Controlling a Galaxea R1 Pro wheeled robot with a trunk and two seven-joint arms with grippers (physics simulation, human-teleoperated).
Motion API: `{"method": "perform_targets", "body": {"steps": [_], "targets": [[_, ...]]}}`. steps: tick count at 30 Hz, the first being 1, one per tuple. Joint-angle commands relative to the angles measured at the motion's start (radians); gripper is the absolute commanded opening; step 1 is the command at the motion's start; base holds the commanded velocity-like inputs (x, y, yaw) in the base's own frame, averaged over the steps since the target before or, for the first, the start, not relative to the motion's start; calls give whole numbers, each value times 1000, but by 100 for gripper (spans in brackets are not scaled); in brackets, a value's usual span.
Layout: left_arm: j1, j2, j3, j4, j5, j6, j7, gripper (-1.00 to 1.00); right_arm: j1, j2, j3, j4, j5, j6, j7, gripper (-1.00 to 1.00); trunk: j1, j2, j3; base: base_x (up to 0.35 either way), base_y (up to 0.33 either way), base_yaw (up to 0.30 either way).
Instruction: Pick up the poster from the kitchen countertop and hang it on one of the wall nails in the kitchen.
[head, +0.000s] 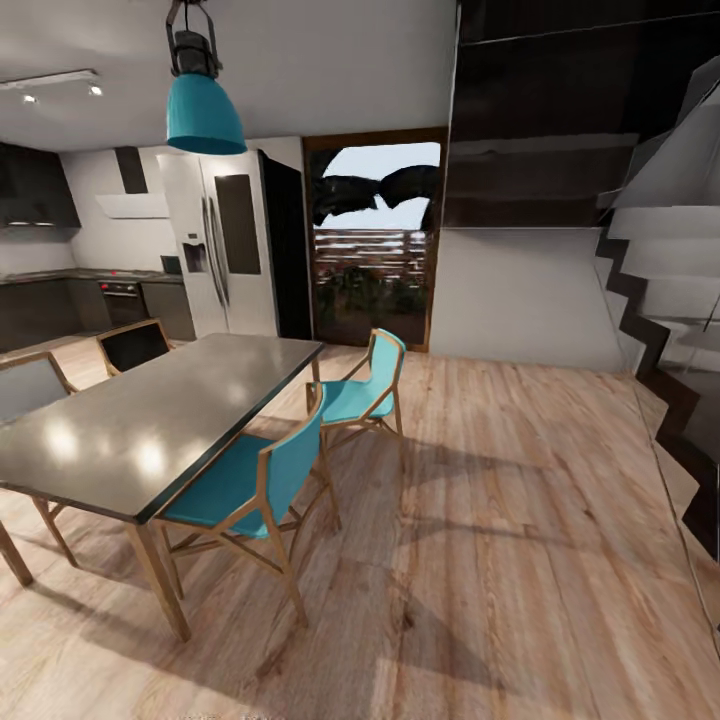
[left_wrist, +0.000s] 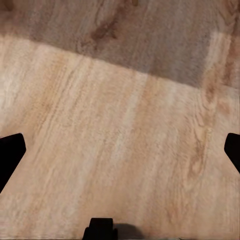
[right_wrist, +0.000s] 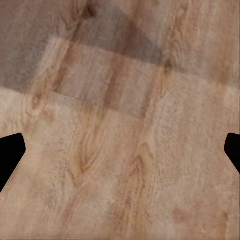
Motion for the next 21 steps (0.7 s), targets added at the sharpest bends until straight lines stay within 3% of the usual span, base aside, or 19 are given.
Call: {"method": "perform_targets", "body": {"steps": [1, 11, 21], "targets": [[0, -1, 4, -1, 0, -2, 0, 100, -1, 0, 1, 1, 5, -3, -1, 100, 0, 0, -1, -54, 64, 293], [0, -1, 8, -1, 0, -3, 0, 100, -1, 0, 1, 1, 5, -3, -1, 100, 0, 0, -5, -16, 37, 293], [0, -1, 9, -1, 0, -3, 0, 100, -1, 0, 1, 1, 5, -3, -1, 100, 0, 0, -8, -1, 246, 293]]}}
